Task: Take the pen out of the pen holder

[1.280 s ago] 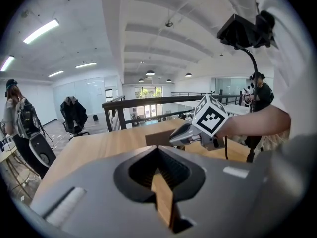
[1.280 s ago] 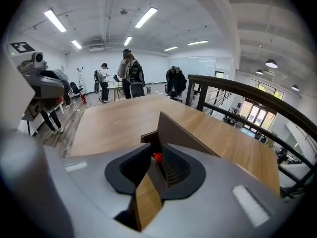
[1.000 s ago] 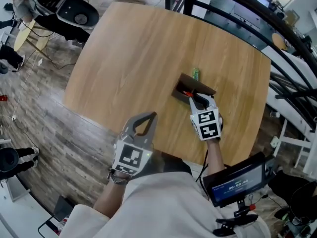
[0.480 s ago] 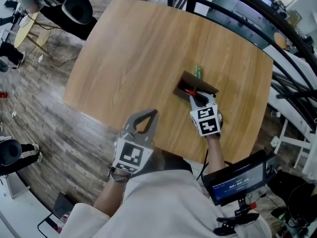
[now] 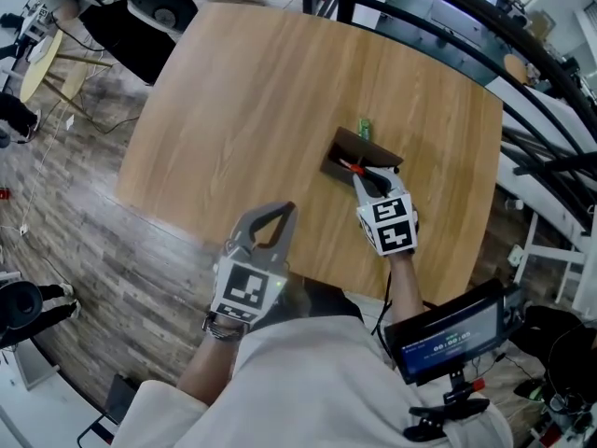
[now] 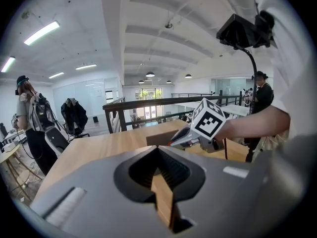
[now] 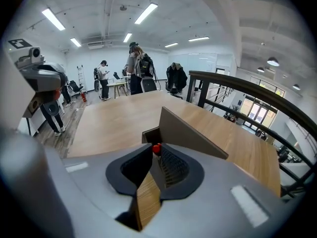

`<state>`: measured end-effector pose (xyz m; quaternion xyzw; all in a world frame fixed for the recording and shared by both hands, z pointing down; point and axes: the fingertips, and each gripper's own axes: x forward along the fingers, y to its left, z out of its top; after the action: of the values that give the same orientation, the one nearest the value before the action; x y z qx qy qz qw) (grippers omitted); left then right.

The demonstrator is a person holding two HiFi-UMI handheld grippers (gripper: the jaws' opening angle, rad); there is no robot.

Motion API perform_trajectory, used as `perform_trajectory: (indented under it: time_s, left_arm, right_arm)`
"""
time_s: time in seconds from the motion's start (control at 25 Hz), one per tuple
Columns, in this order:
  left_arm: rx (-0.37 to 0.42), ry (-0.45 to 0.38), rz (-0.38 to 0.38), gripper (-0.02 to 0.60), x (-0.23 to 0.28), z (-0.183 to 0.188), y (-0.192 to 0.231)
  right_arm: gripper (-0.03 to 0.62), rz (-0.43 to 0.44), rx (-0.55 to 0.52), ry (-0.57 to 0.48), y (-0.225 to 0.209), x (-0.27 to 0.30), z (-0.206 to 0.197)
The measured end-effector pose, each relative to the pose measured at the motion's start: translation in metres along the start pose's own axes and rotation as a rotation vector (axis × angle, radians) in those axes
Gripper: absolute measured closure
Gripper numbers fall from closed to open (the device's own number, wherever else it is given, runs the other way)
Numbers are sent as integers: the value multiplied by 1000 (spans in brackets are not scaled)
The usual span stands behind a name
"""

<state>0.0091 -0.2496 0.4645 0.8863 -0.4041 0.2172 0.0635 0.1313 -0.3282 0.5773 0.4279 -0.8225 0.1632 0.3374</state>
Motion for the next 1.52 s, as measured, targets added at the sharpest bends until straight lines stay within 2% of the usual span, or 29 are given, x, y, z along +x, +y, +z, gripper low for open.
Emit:
perform_trajectory:
  time_s: [0.64, 1.0, 1.52]
  left_arm:
    - [88, -154, -72, 583, -23, 45, -7]
    - [141, -246, -120, 583, -43, 72, -19]
    - [226, -349, -212, 583, -67, 102, -44]
  right_arm:
    - [543, -90, 41, -243, 25, -125, 69]
    - [545, -181, 19, -394, 46, -212, 98]
    - [548, -343, 68, -470, 75, -273, 81]
